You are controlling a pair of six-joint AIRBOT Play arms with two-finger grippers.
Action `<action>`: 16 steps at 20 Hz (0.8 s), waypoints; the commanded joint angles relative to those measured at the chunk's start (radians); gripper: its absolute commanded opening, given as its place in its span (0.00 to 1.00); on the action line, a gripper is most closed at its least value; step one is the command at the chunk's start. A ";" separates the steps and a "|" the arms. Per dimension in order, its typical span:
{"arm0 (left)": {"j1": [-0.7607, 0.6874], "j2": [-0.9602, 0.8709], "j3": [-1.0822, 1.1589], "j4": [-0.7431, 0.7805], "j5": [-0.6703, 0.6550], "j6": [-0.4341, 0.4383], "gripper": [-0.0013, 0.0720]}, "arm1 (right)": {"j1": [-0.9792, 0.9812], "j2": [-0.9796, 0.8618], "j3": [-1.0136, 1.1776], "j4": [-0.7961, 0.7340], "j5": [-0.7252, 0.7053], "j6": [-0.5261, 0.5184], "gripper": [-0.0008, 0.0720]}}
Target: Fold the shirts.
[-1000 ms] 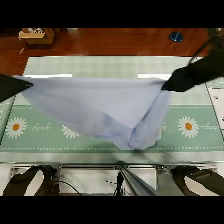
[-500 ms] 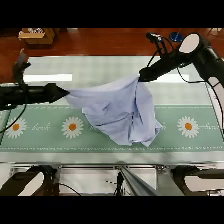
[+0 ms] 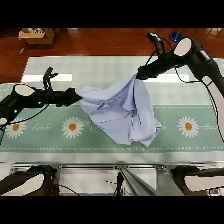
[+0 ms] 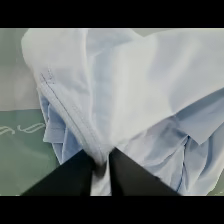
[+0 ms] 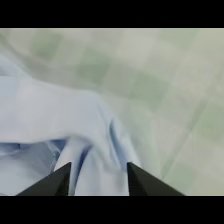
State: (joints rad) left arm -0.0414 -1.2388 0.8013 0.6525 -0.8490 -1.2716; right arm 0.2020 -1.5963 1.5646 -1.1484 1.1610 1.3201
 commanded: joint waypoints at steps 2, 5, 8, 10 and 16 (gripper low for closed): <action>0.058 -0.022 0.082 -0.024 -0.073 0.010 0.74 | -0.002 0.050 0.039 -0.056 0.154 -0.058 0.62; 0.182 -0.021 0.183 -0.024 -0.272 0.055 0.76 | -0.056 0.162 0.050 -0.161 0.236 -0.068 0.68; 0.290 -0.021 0.198 -0.001 -0.469 0.056 0.76 | -0.159 0.249 0.050 -0.297 0.354 -0.038 0.68; 0.307 -0.020 0.177 0.061 -0.560 0.056 0.76 | -0.246 0.266 0.050 -0.292 0.435 -0.017 0.68; 0.238 -0.016 -0.040 0.070 -0.555 0.090 0.89 | -0.404 0.266 -0.170 -0.113 0.477 0.002 0.68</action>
State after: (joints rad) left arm 0.2237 -1.2541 0.8463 0.7147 -1.3865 -1.2018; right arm -0.1406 -1.3369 1.4998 -1.3331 1.6104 1.3144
